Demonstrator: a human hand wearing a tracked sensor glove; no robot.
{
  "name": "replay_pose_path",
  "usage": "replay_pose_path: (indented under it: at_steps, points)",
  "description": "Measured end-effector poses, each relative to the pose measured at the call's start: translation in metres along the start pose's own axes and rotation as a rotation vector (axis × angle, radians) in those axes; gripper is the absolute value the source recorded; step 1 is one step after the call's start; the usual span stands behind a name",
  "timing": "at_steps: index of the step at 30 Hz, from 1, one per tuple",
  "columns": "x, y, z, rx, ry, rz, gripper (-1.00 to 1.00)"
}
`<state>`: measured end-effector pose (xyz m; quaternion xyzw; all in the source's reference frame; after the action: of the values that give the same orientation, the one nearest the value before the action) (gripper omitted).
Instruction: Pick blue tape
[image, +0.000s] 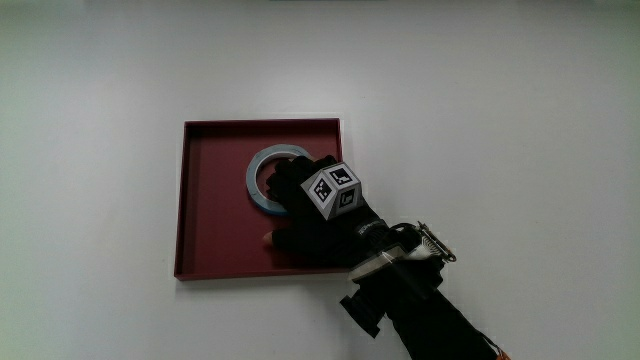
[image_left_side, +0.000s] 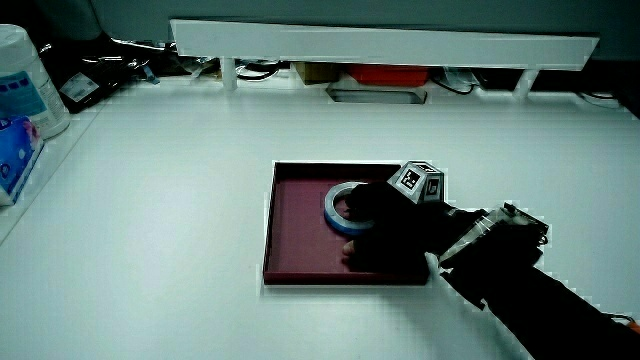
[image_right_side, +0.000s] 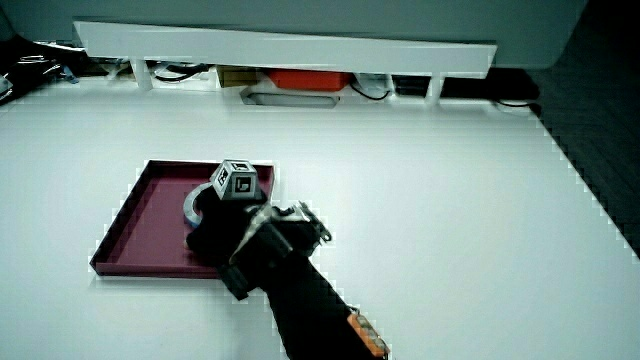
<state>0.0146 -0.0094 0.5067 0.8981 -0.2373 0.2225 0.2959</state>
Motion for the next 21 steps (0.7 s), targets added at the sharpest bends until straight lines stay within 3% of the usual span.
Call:
replay_pose_path:
  at_steps: [12, 14, 21]
  points:
    - [0.0024, 0.0020, -0.0027, 0.020, 0.023, 0.025, 0.50]
    - [0.0016, 0.0016, -0.0015, 0.039, -0.001, 0.016, 0.57]
    - [-0.0006, 0.0019, -0.0026, 0.052, 0.000, 0.021, 0.80]
